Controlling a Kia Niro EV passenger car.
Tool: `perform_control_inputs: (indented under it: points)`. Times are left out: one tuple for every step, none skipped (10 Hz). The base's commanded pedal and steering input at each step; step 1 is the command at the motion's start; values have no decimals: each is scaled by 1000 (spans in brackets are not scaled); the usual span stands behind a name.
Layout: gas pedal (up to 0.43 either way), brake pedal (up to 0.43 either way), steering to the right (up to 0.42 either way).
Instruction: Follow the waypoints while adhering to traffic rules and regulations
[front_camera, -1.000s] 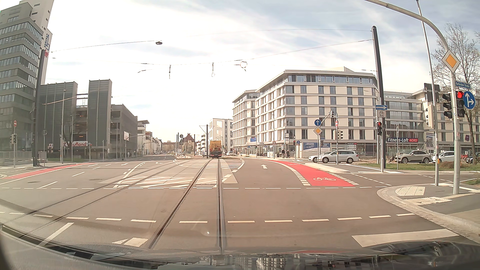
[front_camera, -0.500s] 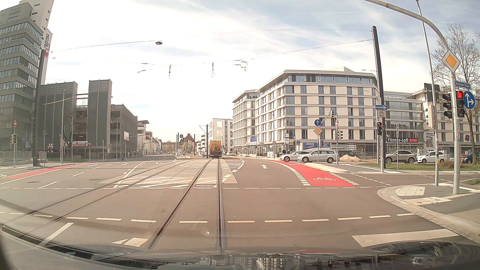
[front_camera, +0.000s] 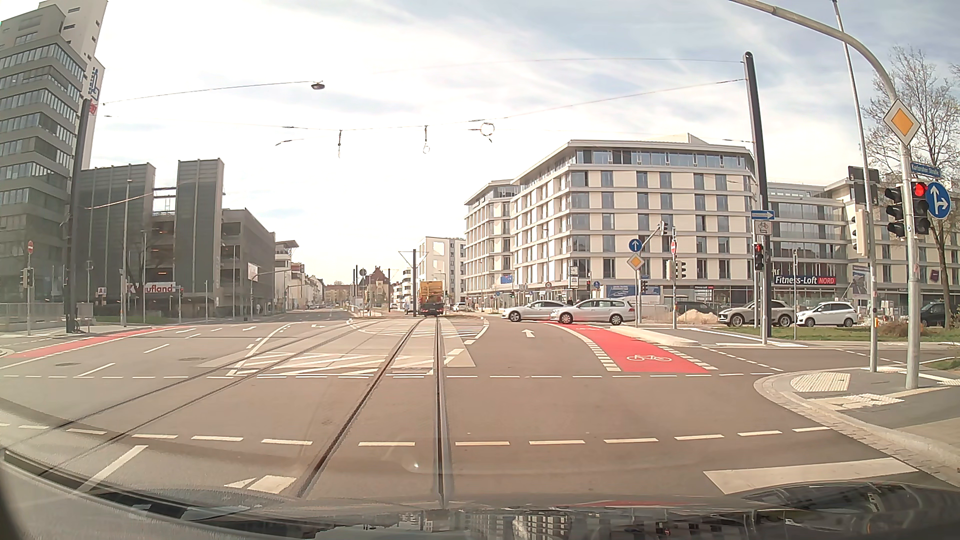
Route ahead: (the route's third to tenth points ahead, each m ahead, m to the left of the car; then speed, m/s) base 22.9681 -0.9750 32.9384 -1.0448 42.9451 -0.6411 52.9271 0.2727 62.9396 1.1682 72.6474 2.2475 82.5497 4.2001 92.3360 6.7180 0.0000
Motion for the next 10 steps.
perform_control_inputs:
  points:
    - [0,201,62]
    - [0,201,62]
    - [0,201,63]
    - [0,201,62]
    - [0,195,62]
    - [0,201,63]
    - [0,201,62]
    - [0,201,63]
    - [0,201,63]
    - [0,201,62]
